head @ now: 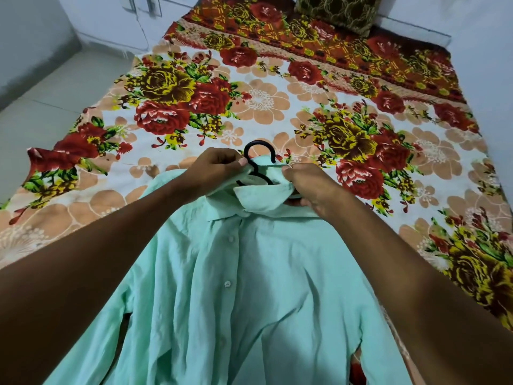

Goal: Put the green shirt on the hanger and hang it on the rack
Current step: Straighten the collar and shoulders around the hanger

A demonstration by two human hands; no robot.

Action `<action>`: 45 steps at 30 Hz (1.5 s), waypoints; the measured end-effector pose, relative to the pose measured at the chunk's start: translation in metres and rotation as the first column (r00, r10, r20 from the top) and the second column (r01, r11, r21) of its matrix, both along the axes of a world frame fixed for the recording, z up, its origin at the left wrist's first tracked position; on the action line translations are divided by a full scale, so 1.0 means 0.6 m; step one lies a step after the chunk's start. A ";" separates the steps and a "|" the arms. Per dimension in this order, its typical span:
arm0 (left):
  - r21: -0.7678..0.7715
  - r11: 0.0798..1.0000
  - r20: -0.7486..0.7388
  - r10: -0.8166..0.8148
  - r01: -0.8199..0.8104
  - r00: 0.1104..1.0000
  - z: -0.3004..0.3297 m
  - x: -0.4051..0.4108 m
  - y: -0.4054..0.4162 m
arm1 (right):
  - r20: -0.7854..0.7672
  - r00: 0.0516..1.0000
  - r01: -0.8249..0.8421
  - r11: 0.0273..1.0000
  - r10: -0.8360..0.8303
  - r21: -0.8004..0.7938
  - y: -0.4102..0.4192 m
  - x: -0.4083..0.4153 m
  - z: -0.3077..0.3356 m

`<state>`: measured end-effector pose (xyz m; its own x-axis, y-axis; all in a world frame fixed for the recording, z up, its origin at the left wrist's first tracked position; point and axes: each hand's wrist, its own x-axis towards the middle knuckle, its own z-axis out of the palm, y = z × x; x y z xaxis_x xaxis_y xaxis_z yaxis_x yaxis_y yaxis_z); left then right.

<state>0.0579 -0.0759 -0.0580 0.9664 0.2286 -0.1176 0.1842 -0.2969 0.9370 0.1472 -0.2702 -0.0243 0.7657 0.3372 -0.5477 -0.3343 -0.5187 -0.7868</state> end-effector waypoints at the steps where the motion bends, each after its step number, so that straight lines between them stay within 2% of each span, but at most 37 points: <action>1: 0.005 1.000 -0.025 0.001 -0.001 1.000 -0.003 0.002 0.005 | -0.008 1.000 -0.012 1.000 0.012 -0.007 -0.005 0.003 0.003; 4: -0.004 1.000 -0.060 -0.016 0.016 0.998 -0.008 0.008 0.021 | -0.044 0.999 -0.026 0.998 0.024 -0.054 -0.017 0.011 0.002; 9: 0.001 0.992 0.031 -0.123 0.123 0.992 -0.007 0.012 0.027 | -0.068 0.998 -0.001 1.000 -0.001 -0.025 -0.018 0.012 -0.009; 14: 0.091 0.977 0.073 -0.202 0.195 0.977 -0.003 0.018 0.030 | -0.026 0.995 -0.099 0.994 0.098 -0.049 -0.024 0.009 -0.023; 16: 0.116 0.972 0.049 -0.210 0.204 0.976 0.001 0.026 0.031 | -0.012 0.994 -0.112 0.992 0.111 -0.063 -0.025 0.008 -0.024; 19: 0.029 0.987 -0.074 -0.157 0.159 0.985 0.001 0.044 0.044 | -0.043 0.994 -0.103 0.992 0.100 -0.079 -0.028 0.015 -0.017; 23: 0.074 0.989 -0.167 -0.117 0.131 0.979 -0.009 0.060 0.048 | -0.123 0.987 -0.115 0.987 0.101 -0.112 -0.036 0.011 -0.007; 25: 0.046 0.994 -0.189 -0.088 0.099 0.978 -0.010 0.062 0.044 | -0.122 0.991 -0.064 0.995 0.055 -0.070 -0.036 0.003 -0.003; 27: -0.004 0.998 -0.168 -0.063 0.064 0.984 -0.010 0.061 0.044 | -0.081 0.994 0.079 0.997 -0.078 0.008 -0.032 -0.010 0.000; 29: -0.126 0.992 -0.145 -0.006 -0.012 0.989 -0.008 0.060 0.043 | -0.028 0.974 0.228 0.972 -0.226 0.055 -0.023 -0.025 -0.007; 32: -0.160 0.986 -0.143 0.014 -0.037 0.990 -0.003 0.059 0.037 | 0.106 0.953 0.289 0.957 -0.285 -0.030 -0.020 -0.041 -0.026; 34: -0.194 0.979 -0.128 0.032 -0.057 0.991 0.001 0.056 0.032 | 0.115 0.957 0.275 0.957 -0.264 -0.092 -0.024 -0.048 -0.032; 37: -0.244 0.967 -0.094 0.048 -0.070 0.994 0.004 0.050 0.026 | 0.057 0.968 0.250 0.963 -0.245 -0.102 -0.030 -0.058 -0.033; 41: -0.236 0.969 -0.083 0.051 -0.070 0.995 0.004 0.045 0.024 | -0.073 0.935 0.355 0.915 -0.348 0.191 -0.031 -0.070 -0.027; 43: -0.191 0.979 -0.097 0.056 -0.074 0.994 0.004 0.047 0.026 | -0.285 0.860 0.501 0.807 -0.424 0.312 -0.035 -0.073 -0.032; 45: -0.167 0.984 -0.108 0.045 -0.062 0.993 -0.002 0.051 0.031 | -0.502 0.759 0.620 0.698 -0.415 0.359 -0.037 -0.076 -0.034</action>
